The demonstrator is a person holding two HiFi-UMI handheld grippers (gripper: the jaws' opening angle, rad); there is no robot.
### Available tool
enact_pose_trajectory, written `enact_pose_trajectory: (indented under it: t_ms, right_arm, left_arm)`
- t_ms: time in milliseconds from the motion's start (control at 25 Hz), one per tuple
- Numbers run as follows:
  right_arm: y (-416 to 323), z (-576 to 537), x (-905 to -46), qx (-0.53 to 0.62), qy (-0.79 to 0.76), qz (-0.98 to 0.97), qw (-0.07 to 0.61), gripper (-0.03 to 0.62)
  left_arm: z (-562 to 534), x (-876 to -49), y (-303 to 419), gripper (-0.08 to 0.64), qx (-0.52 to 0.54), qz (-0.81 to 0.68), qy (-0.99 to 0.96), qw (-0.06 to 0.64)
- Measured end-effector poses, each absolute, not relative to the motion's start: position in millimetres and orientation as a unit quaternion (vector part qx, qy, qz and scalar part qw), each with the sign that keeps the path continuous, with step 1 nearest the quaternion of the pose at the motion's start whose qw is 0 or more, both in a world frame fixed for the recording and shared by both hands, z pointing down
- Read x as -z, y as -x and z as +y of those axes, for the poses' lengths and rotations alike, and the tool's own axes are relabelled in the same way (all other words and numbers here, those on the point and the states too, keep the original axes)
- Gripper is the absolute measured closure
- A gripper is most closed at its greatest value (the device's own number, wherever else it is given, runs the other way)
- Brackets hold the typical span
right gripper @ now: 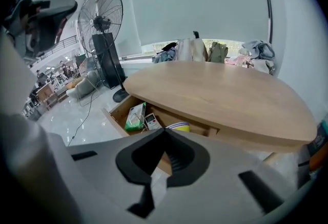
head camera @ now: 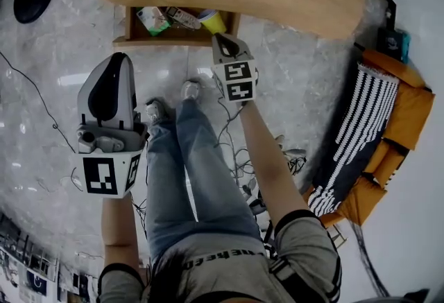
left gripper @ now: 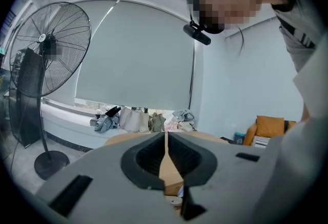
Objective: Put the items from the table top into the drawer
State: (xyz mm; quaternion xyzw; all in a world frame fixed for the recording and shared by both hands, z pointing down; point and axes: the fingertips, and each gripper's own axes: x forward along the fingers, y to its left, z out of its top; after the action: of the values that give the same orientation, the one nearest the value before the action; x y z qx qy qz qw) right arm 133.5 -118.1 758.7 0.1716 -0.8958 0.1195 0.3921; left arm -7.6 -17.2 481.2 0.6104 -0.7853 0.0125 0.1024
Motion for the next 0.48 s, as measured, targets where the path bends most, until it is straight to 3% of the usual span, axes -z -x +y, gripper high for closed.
enact_pose_trajectory:
  t_ms: [480]
  right_arm:
    - [-143, -86, -673, -0.133, -0.239, -0.909, 0.313, 0.589]
  left_arm:
    - [21, -442, 0, 0.540, -0.009, -0.766, -0.636, 0.090]
